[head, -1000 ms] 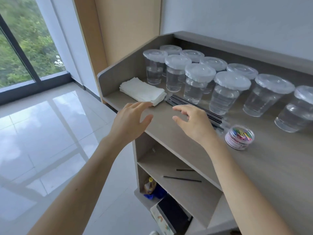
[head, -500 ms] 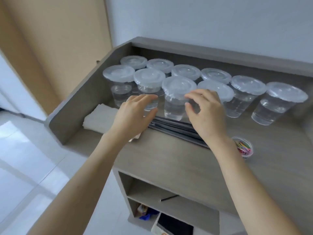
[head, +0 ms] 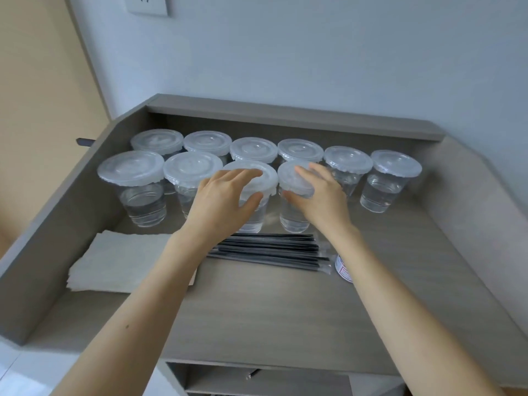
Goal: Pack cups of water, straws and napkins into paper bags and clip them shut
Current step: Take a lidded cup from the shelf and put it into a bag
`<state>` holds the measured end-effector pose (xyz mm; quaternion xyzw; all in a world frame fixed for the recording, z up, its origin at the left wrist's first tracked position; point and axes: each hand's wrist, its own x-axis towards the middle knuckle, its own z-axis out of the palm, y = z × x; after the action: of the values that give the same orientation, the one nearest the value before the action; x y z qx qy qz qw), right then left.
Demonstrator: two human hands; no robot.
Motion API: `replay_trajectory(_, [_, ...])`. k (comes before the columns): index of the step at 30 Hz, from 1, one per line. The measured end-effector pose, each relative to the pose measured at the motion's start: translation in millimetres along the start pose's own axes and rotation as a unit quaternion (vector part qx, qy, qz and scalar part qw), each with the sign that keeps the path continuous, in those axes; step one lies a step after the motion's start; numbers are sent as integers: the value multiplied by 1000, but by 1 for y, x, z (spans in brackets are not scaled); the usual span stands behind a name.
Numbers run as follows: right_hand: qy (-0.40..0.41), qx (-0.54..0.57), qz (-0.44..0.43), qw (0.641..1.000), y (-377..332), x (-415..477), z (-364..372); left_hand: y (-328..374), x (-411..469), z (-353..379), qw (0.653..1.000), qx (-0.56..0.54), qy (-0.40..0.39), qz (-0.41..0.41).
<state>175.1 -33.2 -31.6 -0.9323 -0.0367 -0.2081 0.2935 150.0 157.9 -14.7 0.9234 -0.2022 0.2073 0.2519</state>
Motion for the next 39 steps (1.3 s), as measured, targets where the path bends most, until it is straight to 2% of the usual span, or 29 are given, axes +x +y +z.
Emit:
replay_trajectory(10, [125,52,4,991,-33,-27,-34,-3,-21,-22,999,-36,4,31])
replay_trajectory(21, [112,73,60,989,-32,-158,-72,39,-91,-13,993,-82,-49,64])
replay_trajectory(25, [139,59,55,987,-12,-212,-110,95,-118,-5,990,-83,-77,82])
replay_trajectory(30, [163,40,63,984,38,-298,-183,203,-167,28,981,-124,-82,126])
replay_trajectory(34, [167,-33,89,981,95,-374,-226,275,-212,76,967,-149,-131,161])
replay_trajectory(39, [159,-39,131,978,164,-436,-260,352,-233,137,947,-167,-204,182])
